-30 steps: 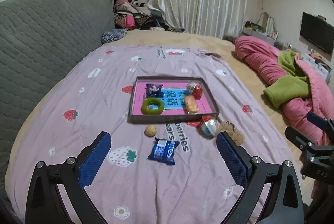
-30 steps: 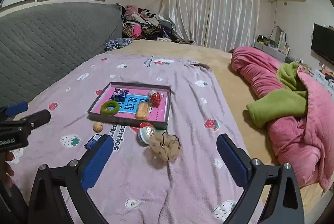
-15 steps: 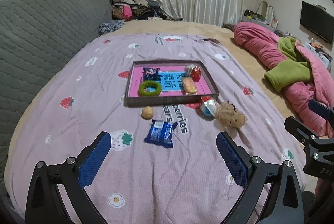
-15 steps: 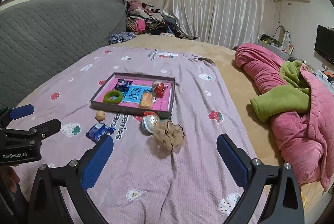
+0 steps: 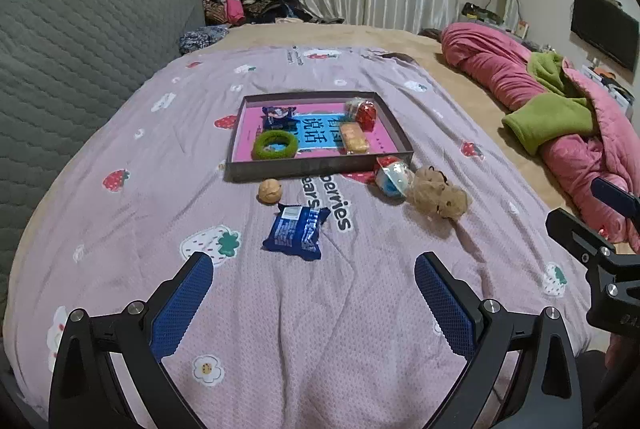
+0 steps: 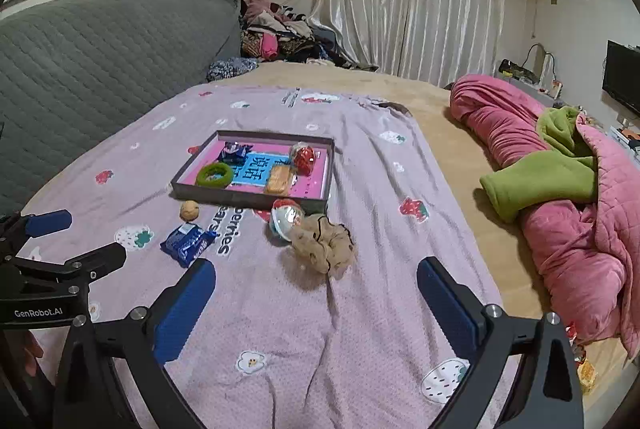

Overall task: Organize objects
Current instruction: 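Withdraw both open tools back toward the remaining items on the sheet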

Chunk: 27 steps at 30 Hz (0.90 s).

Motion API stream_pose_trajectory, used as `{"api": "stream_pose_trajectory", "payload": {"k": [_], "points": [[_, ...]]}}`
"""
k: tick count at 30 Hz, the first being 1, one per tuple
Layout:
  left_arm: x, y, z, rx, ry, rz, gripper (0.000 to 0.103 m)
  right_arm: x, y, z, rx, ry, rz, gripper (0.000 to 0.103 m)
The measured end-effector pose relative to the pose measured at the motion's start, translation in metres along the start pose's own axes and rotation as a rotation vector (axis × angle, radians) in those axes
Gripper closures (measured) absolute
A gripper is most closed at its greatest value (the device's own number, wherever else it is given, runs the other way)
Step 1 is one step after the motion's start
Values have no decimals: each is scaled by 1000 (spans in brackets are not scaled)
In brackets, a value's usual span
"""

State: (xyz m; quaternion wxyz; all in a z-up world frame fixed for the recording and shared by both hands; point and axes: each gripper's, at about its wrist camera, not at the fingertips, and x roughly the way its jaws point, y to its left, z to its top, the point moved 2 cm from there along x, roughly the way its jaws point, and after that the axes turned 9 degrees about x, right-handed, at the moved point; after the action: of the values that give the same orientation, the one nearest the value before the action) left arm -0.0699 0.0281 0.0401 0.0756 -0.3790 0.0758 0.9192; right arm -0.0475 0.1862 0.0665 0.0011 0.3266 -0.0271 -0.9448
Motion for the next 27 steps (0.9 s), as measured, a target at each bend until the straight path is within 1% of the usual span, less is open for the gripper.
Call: {"api": "stream_pose_trajectory", "payload": {"k": [6, 14, 27], "points": [[11, -3, -8, 4, 24, -2, 2, 10, 3, -12, -31, 18, 1, 1], [28, -4, -15, 5, 53, -8, 2, 28, 2, -25, -31, 56, -6, 1], [51, 1, -20, -3, 84, -16, 2, 46, -1, -31, -18, 82, -7, 1]]}}
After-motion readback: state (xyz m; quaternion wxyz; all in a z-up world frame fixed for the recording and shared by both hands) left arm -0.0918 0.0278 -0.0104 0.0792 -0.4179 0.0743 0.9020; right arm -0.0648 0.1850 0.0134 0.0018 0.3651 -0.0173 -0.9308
